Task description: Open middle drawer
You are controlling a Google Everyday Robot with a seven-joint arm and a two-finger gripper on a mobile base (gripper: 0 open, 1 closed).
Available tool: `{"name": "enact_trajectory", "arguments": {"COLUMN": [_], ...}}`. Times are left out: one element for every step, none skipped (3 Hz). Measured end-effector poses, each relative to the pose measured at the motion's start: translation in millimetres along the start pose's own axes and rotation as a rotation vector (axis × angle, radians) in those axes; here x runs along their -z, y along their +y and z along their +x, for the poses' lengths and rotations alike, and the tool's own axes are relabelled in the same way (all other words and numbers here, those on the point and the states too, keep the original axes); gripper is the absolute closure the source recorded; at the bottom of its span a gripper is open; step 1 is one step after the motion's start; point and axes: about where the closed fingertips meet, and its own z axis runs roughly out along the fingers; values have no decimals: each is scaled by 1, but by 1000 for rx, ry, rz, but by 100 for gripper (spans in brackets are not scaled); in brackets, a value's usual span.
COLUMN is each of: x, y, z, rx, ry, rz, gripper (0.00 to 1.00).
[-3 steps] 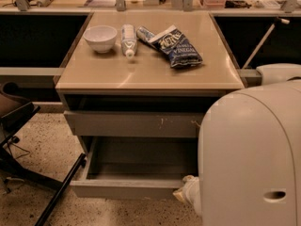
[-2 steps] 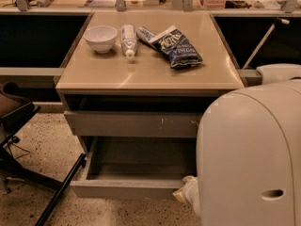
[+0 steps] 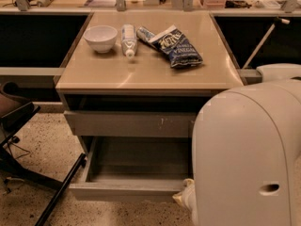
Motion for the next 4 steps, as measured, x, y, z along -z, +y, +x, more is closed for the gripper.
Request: {"name": "enact_trajectory", "arguments": {"x": [0,6,14,20], "y": [0,1,6,34], "z": [0,2,7,6], "rx": [0,-8,-20,29], "ry": [0,9,30,64], "rz": [0,-2,-17,-57], "gripper": [100,100,100,100]}}
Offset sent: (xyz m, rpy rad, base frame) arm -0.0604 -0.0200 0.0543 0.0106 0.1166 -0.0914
